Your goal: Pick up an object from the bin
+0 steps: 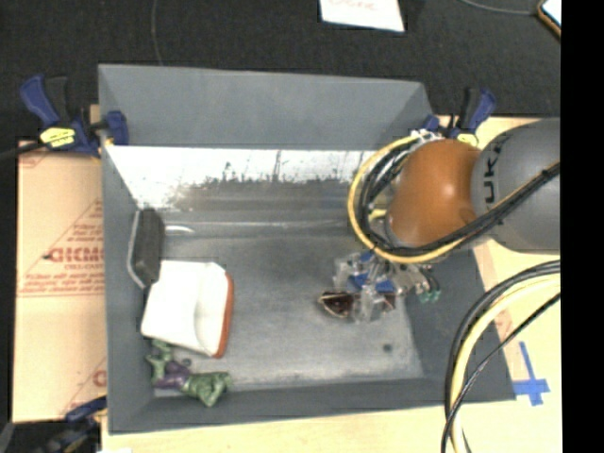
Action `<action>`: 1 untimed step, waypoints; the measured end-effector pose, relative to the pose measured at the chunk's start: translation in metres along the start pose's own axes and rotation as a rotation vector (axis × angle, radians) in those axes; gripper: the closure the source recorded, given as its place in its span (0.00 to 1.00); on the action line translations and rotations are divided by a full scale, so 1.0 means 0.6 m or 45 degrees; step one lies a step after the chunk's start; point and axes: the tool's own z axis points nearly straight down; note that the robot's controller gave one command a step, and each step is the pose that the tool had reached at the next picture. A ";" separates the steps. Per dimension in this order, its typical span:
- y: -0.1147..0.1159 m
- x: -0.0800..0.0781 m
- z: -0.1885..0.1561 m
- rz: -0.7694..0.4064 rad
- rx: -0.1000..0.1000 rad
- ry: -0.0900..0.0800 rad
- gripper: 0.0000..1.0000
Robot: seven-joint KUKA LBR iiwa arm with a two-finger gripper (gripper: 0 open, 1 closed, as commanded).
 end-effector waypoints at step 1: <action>0.001 0.003 -0.051 0.003 -0.004 0.012 1.00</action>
Offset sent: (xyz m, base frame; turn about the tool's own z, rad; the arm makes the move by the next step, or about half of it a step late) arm -0.0025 0.0001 0.0310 0.0013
